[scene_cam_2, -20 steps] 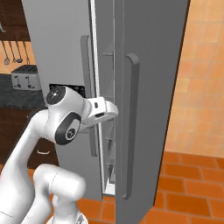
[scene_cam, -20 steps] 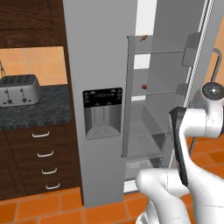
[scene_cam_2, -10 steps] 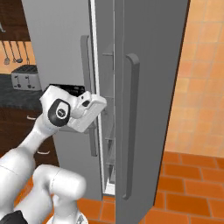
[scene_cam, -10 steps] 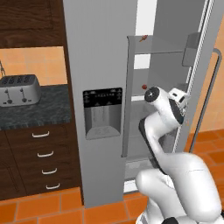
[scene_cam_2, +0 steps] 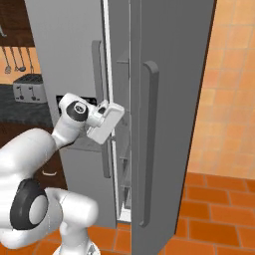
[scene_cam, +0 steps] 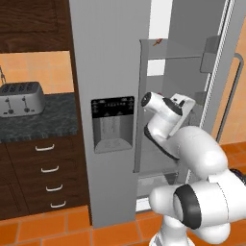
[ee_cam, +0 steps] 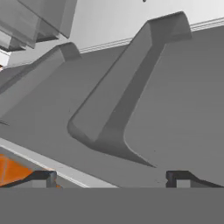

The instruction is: Take the strawberry from the fridge and place it on top of the pancake, located on the dining counter.

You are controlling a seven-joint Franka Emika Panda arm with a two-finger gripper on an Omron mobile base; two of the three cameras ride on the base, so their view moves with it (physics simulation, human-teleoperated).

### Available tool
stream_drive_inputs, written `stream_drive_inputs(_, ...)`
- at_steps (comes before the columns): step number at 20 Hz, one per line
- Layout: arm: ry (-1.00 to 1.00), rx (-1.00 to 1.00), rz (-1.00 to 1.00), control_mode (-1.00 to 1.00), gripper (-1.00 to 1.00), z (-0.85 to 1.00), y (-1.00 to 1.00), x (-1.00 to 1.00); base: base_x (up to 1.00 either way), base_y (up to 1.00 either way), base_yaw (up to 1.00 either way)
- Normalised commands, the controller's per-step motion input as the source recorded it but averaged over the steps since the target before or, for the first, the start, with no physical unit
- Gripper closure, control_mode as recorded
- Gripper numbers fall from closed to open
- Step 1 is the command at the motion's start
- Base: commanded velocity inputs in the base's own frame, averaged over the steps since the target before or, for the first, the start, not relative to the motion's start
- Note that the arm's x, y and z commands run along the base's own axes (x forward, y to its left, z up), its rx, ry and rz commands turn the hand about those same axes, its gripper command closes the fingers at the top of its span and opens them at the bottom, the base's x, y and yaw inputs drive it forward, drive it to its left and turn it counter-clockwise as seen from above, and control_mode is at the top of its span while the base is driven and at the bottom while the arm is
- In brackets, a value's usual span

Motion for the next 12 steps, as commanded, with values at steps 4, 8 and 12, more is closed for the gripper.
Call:
stream_drive_inputs(4,0.00,-0.07,-0.02,-1.00,-1.00,-0.34,-0.39,0.28,0.00,0.00,0.00)
stream_drive_inputs(8,0.00,-0.06,-0.06,-1.00,-1.00,-0.33,-0.49,0.01,0.00,0.00,0.00)
stream_drive_inputs(12,0.00,-0.05,-0.07,-1.00,-1.00,-0.24,-0.35,0.00,0.00,0.00,0.00)
